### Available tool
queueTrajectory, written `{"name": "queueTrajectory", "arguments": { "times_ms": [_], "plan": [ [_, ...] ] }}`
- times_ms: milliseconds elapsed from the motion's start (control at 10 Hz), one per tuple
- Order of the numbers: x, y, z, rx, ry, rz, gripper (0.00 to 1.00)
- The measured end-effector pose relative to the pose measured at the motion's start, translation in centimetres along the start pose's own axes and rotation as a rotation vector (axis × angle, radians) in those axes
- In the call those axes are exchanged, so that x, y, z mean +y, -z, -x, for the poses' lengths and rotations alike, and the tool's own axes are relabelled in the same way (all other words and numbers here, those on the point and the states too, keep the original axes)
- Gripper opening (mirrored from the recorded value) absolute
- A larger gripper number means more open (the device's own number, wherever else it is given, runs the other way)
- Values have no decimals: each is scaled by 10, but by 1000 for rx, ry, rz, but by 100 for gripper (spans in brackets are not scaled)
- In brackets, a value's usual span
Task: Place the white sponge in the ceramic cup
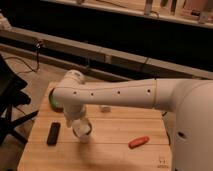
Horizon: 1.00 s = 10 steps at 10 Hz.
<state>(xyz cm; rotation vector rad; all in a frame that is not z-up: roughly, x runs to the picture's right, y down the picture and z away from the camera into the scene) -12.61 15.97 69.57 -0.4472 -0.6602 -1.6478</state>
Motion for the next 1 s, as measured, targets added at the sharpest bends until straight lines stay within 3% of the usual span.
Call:
{"name": "queueTrajectory", "arguments": {
  "times_ms": [200, 700, 1000],
  "plan": [
    [3, -1, -1, -1, -12, 1, 79],
    [8, 1, -4, 11, -45, -10, 80],
    [11, 2, -5, 10, -26, -7, 80]
  ]
}}
